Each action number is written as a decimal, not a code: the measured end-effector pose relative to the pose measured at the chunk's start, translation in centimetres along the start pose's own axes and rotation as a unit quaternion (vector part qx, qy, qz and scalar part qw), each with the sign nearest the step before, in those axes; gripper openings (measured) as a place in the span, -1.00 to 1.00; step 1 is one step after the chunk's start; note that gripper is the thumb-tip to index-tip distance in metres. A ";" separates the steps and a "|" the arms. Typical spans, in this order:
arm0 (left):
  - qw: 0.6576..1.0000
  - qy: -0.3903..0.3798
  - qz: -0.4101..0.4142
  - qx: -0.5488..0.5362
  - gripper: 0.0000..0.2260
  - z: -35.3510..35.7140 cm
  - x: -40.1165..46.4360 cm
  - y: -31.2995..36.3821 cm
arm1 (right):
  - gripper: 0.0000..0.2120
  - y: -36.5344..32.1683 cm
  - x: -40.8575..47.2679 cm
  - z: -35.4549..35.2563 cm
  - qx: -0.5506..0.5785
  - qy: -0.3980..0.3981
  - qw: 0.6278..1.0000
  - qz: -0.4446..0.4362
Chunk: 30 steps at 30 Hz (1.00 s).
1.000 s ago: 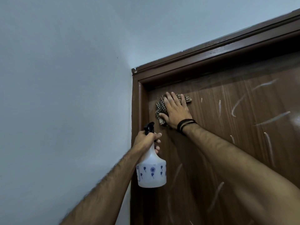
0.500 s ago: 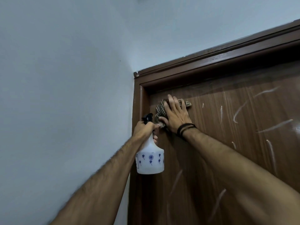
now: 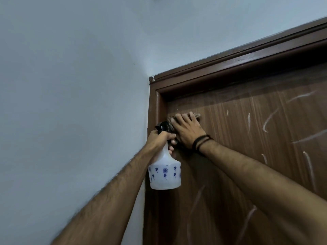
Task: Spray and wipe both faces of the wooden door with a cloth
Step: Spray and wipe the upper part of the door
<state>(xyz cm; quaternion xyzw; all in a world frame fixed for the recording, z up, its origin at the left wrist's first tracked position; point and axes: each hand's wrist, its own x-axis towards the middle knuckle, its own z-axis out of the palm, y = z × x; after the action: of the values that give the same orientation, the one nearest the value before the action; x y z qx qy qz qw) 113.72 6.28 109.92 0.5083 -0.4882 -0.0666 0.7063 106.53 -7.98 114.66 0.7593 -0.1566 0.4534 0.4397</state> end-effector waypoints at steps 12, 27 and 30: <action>1.000 0.017 -0.006 -0.008 -0.90 0.1 -1.9 -2.2 | -0.31 -3.4 -5.9 1.6 0.063 -0.021 0.998 -0.013; 0.999 0.030 -0.027 0.033 -0.92 0.3 -2.6 -1.7 | -0.39 0.7 -0.9 -0.1 0.035 0.029 0.994 0.095; 0.999 0.020 -0.030 0.020 -0.90 0.8 -2.9 -2.2 | -0.40 -1.6 -6.0 1.3 0.034 0.047 0.997 0.059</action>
<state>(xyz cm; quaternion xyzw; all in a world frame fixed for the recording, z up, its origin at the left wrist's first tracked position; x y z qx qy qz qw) 112.54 6.43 106.41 0.5383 -0.4595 -0.0679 0.7032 105.05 -9.13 108.64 0.7414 -0.1643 0.5186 0.3929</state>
